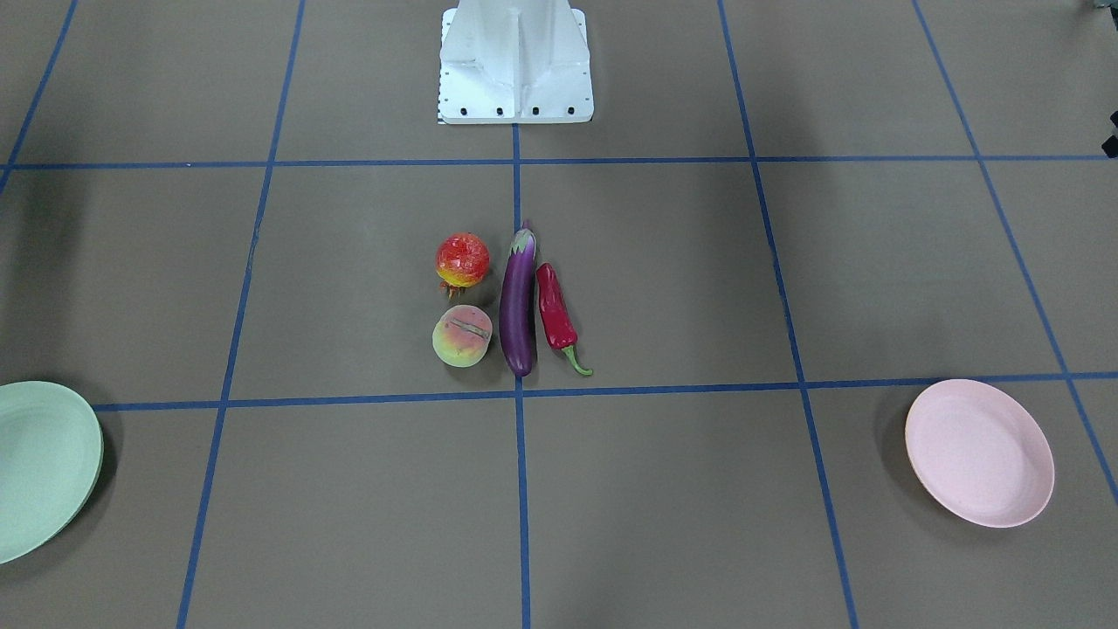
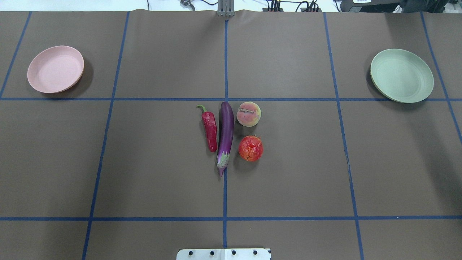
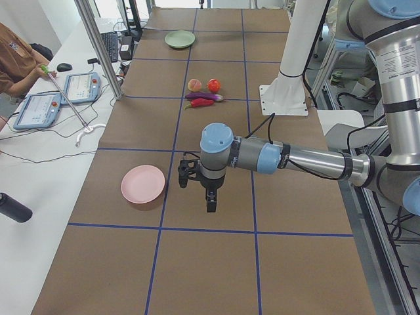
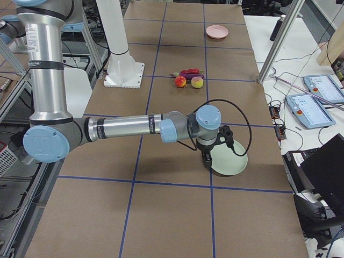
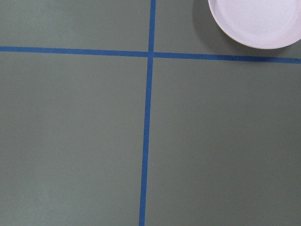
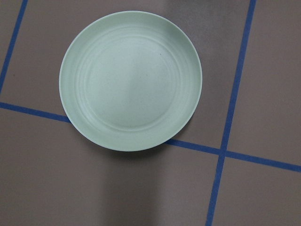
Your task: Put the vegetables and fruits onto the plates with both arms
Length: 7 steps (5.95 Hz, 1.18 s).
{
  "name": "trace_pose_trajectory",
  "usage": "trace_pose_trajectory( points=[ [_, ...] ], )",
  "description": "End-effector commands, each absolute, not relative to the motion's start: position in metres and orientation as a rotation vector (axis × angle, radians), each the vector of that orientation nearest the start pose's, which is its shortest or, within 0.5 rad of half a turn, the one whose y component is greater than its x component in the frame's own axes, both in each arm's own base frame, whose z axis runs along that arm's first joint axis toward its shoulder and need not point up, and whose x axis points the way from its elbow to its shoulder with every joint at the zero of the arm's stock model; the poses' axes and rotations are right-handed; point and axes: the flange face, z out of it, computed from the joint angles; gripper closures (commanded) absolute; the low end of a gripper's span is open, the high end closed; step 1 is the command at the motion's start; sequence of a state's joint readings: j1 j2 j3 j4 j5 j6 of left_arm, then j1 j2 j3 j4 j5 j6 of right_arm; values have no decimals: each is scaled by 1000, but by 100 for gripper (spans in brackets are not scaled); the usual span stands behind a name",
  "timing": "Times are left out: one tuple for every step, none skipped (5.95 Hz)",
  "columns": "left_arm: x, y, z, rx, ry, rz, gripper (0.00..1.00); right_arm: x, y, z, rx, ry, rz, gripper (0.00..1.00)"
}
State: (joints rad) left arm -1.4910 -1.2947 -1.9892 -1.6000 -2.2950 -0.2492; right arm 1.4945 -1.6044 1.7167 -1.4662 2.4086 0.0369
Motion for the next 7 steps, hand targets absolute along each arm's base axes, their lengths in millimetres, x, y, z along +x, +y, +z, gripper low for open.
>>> trace_pose_trajectory(
  points=[
    [-27, -384, 577, -20, 868, -103, 0, 26, -463, 581, 165, -849, -126, 0],
    [-28, -381, 574, -8, 867, -97, 0, 26, -460, 584, 159, -850, -125, 0],
    [-29, -381, 578, -10, 848, -99, 0, 26, -453, 587, 152, -852, -121, 0],
    [-32, -381, 584, -6, 802, -105, 0, 26, -447, 584, 156, -858, -124, 0],
    [-32, -381, 584, -9, 803, -107, 0, 26, -446, 583, 157, -860, -124, 0],
    [-31, -381, 588, -12, 810, -101, 0, 26, -446, 583, 155, -860, -125, 0],
    [-32, -369, 598, -34, 813, -107, 0, 23, -446, 581, 151, -878, -127, 0]
  ],
)
